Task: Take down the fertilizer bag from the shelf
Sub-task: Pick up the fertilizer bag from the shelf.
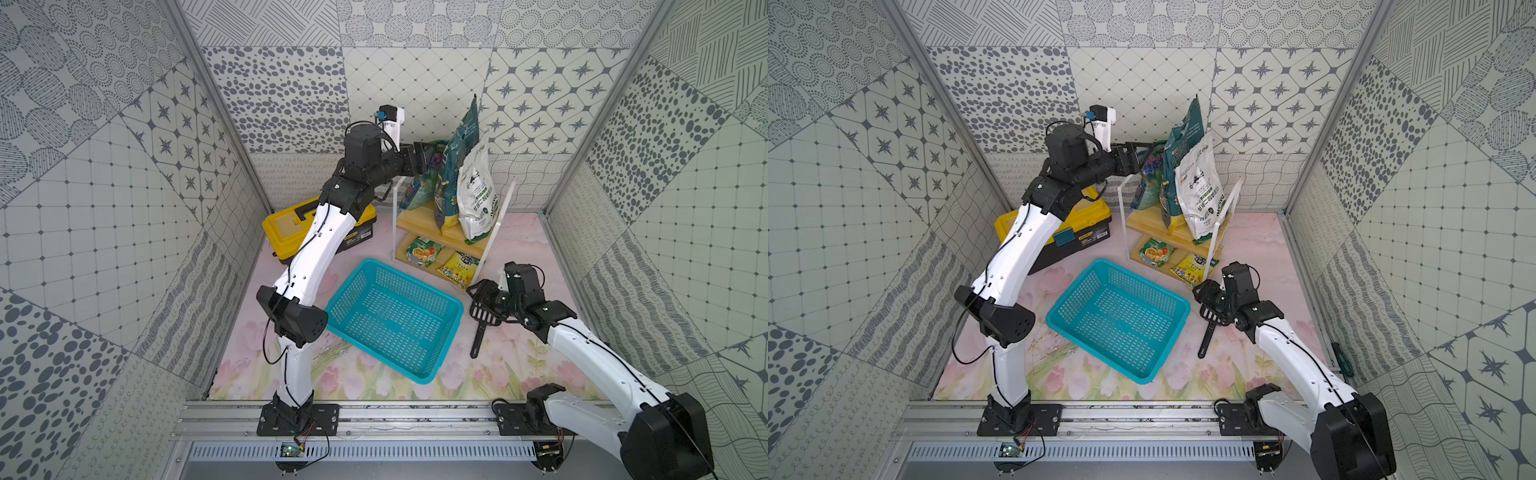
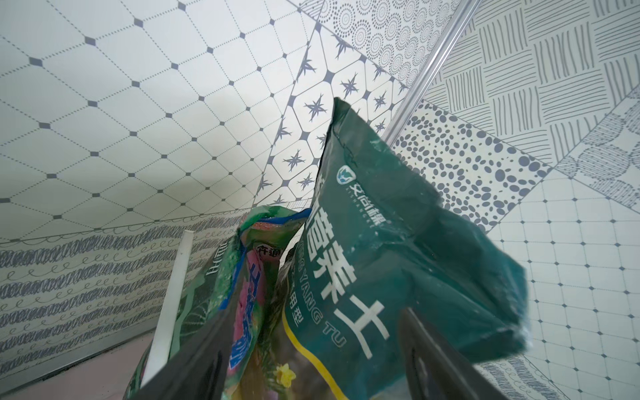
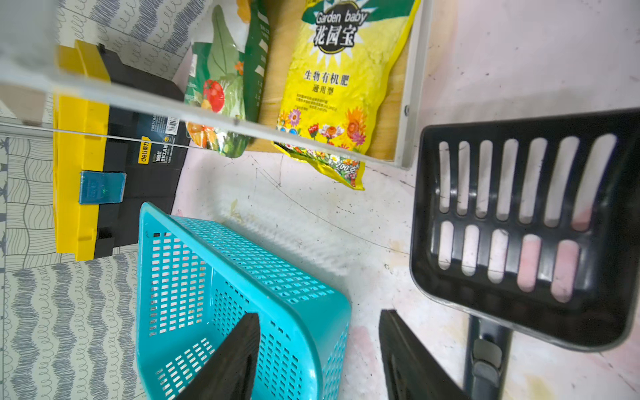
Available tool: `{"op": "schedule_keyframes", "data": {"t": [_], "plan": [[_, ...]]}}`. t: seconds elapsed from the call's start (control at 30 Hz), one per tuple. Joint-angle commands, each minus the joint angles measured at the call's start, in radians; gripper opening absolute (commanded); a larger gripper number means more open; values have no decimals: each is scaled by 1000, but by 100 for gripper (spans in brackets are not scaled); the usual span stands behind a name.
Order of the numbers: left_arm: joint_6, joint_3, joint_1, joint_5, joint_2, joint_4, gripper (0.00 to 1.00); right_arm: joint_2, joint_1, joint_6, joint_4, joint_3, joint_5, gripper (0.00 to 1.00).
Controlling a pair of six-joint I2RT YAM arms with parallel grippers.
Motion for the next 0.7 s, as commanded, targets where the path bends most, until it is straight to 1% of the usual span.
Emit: {"op": "schedule_keyframes", "data": {"t": [0.0,0.13,0.37,0.47,0.67], "plan": [[-37,75,-21,-74,77,-15,77,-8,-5,-32,8,30,-13,60],[-31,75,-38,-132,112,-11,74,-11,-8,-38,7,33,-17,60],[8,72,-64,-200,153,-84,74,-15,-19,-46,7,30,-22,61],[38,41,-74,-229,131,-69,80,-14,-27,-54,7,29,-31,60],[65,-81,-74,-293,23,21,83,-10,-31,-60,7,22,-36,61]]}}
